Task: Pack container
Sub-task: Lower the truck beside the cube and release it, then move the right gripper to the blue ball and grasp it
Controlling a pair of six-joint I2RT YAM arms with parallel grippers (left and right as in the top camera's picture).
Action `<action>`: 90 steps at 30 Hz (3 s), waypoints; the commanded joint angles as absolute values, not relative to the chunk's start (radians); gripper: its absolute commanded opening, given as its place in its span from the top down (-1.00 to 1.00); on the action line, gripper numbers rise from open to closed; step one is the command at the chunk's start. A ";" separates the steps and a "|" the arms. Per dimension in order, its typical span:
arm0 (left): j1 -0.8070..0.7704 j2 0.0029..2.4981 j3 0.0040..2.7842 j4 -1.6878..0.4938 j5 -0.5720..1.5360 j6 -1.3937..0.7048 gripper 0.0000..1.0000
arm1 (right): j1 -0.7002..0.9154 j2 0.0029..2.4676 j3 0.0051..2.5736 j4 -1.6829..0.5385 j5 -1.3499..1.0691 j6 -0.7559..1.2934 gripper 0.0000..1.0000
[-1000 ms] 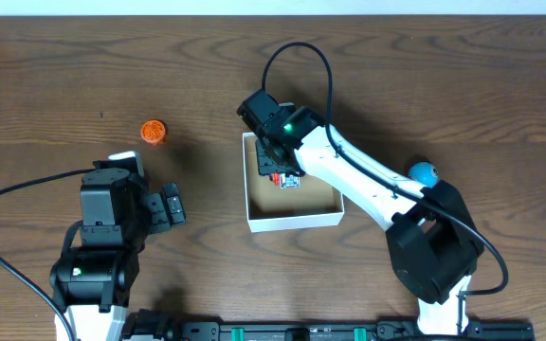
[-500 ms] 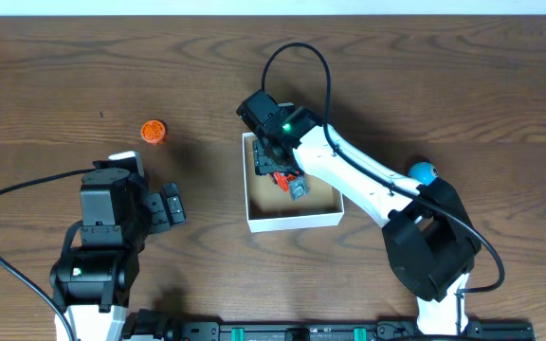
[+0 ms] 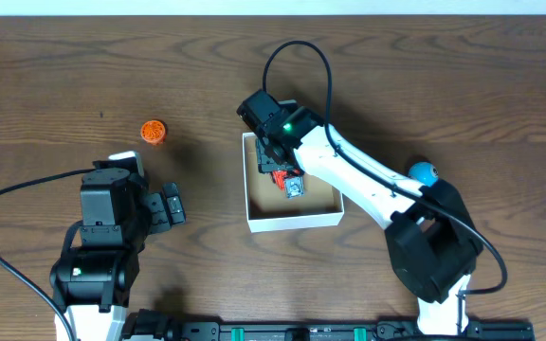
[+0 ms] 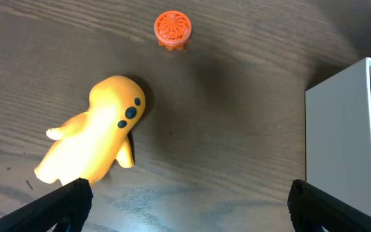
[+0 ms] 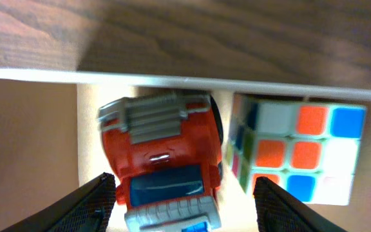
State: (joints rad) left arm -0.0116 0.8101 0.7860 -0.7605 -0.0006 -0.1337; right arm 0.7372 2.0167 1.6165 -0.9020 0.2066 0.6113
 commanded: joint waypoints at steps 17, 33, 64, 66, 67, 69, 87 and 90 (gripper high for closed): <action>-0.015 0.811 0.806 -0.771 -0.008 -0.129 -0.96 | 0.748 1.917 1.634 -0.909 0.107 0.470 0.82; -0.015 0.811 0.806 -0.771 -0.008 -0.129 -0.96 | 0.745 2.033 1.633 -0.892 0.118 0.470 0.81; -0.015 0.811 0.806 -0.785 -0.008 -0.129 -0.96 | 0.699 1.984 1.686 -0.898 0.168 0.364 0.70; -0.015 0.811 0.806 -0.785 -0.008 -0.129 -0.96 | 0.699 1.982 1.700 -0.909 0.169 0.352 0.65; -0.015 0.811 0.806 -0.785 -0.008 -0.129 -0.96 | 0.699 1.980 1.707 -0.915 0.169 0.347 0.64; -0.015 0.811 0.806 -0.785 -0.008 -0.128 -0.96 | 0.699 1.973 1.716 -0.928 0.170 0.342 0.63; -0.015 0.811 0.806 -0.785 -0.008 -0.128 -0.96 | 0.188 1.687 1.909 -1.339 0.160 0.590 -0.99; -0.015 0.811 0.806 -0.785 -0.008 -0.129 -0.96 | 0.033 1.695 1.888 -1.375 0.101 0.590 -0.99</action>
State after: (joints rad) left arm -0.0116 0.8101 0.7860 -0.7826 -0.0006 -0.1337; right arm 0.1265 1.6733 1.9087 -1.3590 0.1749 0.5350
